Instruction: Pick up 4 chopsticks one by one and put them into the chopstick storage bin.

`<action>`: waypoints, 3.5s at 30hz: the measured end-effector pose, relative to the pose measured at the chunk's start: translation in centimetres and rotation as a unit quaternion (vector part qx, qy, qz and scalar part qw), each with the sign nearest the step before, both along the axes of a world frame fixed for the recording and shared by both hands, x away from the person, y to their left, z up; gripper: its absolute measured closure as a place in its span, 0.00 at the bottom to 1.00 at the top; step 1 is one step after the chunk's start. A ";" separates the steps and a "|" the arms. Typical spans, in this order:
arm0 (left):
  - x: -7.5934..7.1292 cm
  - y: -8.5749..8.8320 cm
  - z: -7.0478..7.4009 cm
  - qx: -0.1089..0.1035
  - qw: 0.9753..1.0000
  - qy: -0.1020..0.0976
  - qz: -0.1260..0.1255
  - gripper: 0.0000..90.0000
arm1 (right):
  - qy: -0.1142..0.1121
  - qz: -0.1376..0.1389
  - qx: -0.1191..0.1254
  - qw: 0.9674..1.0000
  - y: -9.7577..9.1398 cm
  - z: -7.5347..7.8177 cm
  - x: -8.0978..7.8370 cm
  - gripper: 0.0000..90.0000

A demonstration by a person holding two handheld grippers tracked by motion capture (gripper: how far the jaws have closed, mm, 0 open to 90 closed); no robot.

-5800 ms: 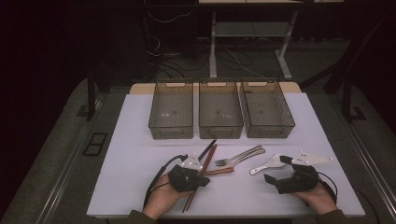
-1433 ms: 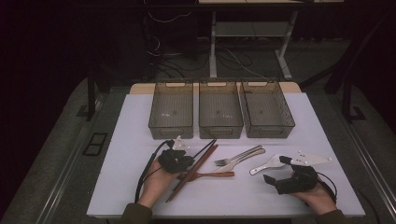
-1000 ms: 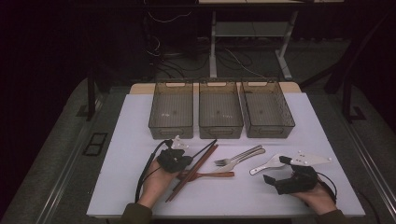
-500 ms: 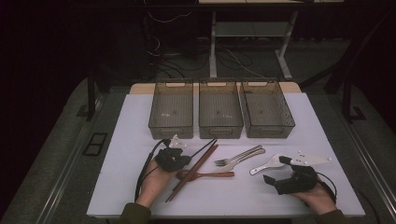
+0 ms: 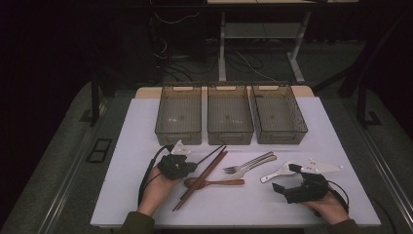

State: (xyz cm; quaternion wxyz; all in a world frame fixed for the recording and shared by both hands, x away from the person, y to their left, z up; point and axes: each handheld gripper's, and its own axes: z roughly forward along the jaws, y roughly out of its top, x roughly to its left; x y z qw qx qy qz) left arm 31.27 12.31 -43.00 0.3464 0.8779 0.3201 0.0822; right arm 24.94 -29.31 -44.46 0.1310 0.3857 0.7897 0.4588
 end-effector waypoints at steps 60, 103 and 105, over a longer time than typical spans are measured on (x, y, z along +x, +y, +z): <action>3.7 3.8 4.8 -0.131 0.987 -0.082 0.034 0.94 | -0.004 -0.011 0.000 1.000 -0.3 -0.1 0.1 0.02; 12.6 3.8 7.8 -0.121 0.984 -0.116 0.066 0.94 | -0.008 -0.012 0.003 1.000 -0.4 0.0 0.0 0.02; 13.1 4.3 7.8 -0.126 0.982 -0.118 0.073 0.94 | -0.008 -0.012 0.003 1.000 -0.4 0.0 -0.1 0.02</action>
